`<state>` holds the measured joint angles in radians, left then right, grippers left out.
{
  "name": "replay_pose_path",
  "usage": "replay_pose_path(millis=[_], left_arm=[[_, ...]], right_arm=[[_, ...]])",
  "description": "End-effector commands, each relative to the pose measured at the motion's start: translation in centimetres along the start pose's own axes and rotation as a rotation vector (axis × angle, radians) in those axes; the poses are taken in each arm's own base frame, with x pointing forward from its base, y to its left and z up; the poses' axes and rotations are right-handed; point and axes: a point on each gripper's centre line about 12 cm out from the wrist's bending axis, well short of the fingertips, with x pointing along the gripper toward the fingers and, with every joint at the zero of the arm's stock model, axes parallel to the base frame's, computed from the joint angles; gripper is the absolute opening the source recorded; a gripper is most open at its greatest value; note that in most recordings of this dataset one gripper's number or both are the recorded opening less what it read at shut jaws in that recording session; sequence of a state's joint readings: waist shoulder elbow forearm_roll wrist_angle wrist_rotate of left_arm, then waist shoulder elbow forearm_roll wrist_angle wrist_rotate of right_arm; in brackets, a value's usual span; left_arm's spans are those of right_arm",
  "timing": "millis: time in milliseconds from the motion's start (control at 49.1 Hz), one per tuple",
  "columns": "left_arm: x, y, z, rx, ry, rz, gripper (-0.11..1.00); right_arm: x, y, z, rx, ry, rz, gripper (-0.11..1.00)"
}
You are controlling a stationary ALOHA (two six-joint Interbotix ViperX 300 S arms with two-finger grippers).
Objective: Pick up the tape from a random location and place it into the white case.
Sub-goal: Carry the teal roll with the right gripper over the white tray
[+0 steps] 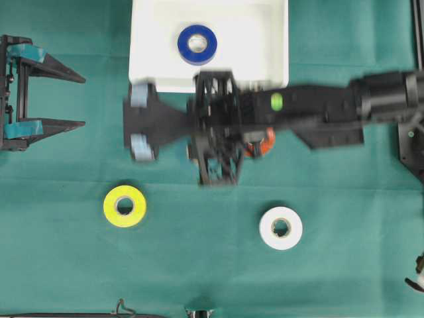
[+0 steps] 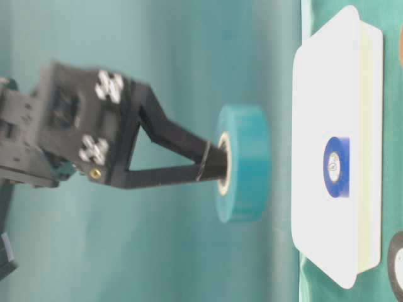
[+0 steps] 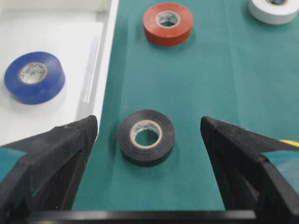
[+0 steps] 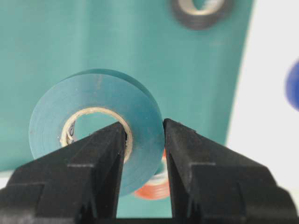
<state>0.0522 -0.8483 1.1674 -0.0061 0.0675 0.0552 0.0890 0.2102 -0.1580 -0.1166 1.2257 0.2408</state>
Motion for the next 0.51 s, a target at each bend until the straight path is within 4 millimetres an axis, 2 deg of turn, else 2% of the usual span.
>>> replay_pose_path(millis=[0,183,488], left_arm=[[0.0,0.1,0.5,-0.006,-0.014,0.003,0.99],[0.0,0.1,0.4,-0.004,-0.006,0.002,0.99],[0.0,0.0,0.2,-0.005,0.011,0.001,0.99]], right_arm=[[-2.3,-2.7,0.9,0.044,-0.085,-0.022,0.26],[-2.0,-7.6,1.6,0.125,-0.113,-0.09,0.26],[-1.4,-15.1,1.5,0.269,-0.143,-0.147,0.26]])
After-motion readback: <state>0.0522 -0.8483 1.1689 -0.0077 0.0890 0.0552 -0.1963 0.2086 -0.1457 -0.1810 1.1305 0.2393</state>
